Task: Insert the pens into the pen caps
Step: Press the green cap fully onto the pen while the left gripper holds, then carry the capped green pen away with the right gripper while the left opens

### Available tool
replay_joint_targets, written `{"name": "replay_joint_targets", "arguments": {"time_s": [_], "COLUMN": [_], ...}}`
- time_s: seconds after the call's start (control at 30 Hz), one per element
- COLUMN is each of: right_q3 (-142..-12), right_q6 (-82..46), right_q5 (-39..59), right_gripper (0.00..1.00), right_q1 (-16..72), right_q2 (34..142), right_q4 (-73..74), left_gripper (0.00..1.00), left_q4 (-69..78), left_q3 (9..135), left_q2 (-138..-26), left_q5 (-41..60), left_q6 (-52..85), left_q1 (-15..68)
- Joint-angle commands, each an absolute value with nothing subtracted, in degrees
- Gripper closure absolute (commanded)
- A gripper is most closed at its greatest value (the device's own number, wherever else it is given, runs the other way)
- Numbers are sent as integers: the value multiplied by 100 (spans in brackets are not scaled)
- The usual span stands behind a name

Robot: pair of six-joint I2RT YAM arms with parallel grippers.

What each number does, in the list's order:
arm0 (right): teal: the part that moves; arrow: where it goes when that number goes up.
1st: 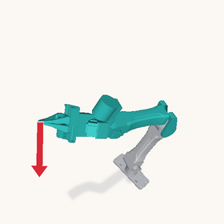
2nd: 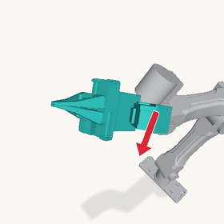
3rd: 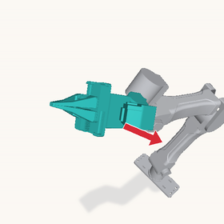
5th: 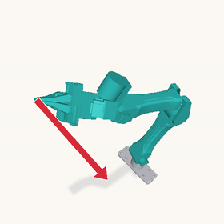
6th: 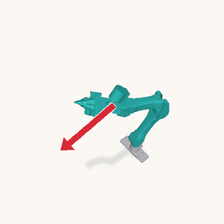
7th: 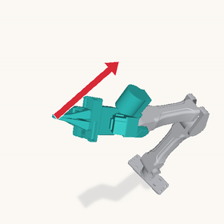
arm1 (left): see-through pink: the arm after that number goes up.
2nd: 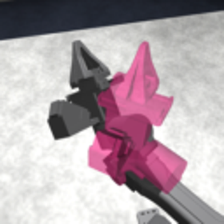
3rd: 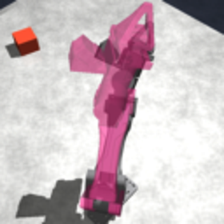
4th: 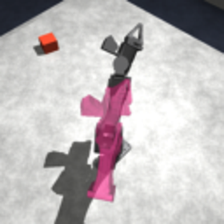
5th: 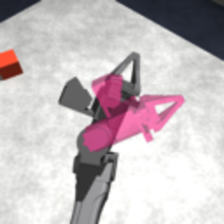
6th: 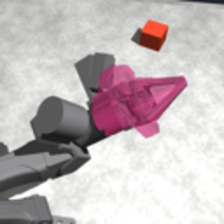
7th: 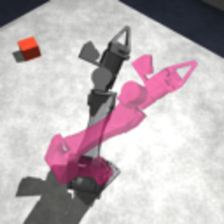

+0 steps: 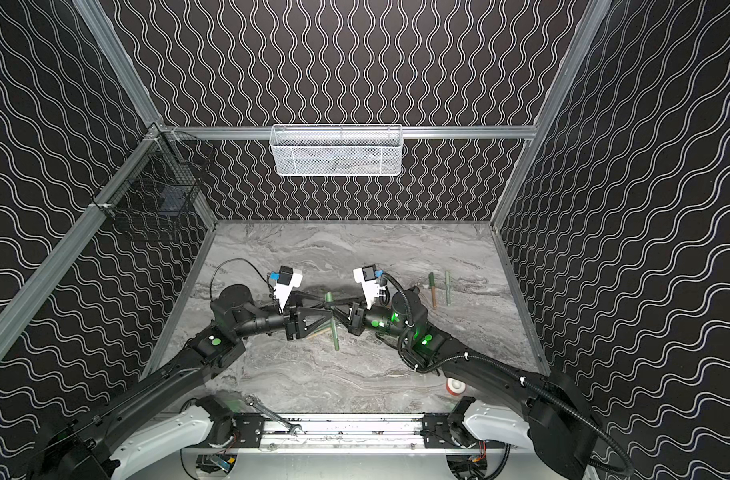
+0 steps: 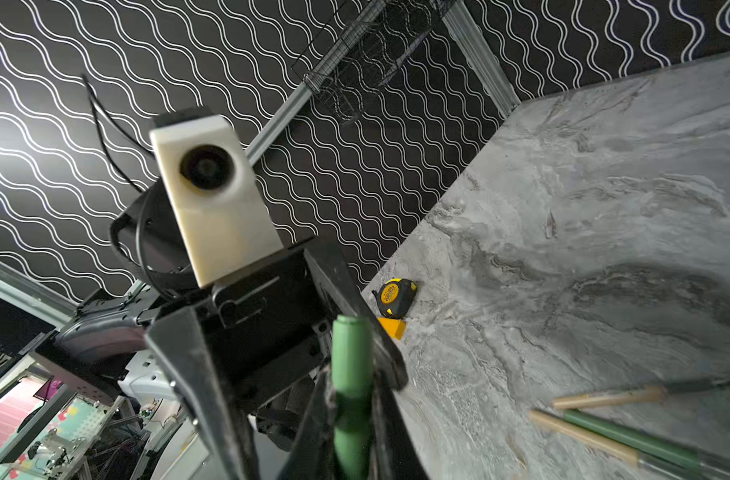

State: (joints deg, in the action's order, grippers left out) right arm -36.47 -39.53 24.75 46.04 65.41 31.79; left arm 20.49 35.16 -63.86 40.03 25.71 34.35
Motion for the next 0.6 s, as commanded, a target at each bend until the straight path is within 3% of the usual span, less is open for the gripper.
{"name": "replay_joint_targets", "arguments": {"time_s": [0.0, 0.23, 0.33, 0.57], "right_q3": [-3613, -3694, -3819, -4888], "right_q6": [-4065, -3874, -3693, -2516], "right_q5": [2510, 2673, 2592, 1942], "right_gripper": [100, 100, 100, 98], "right_q1": [4390, 3913, 3578, 2316], "right_q2": [6359, 6007, 5915, 6787], "right_q4": [2947, 2545, 2020, -607], "left_gripper": [30, 15, 1, 1], "left_q4": [2466, 2336, 2312, 1767], "left_q3": [3516, 3513, 3498, 3545], "left_q2": [-6443, -6530, -6530, -6332], "left_q5": [3997, 4087, 4056, 4005], "left_q6": [2588, 2531, 2542, 2492], "left_q1": [3428, 3424, 3422, 3429]}}
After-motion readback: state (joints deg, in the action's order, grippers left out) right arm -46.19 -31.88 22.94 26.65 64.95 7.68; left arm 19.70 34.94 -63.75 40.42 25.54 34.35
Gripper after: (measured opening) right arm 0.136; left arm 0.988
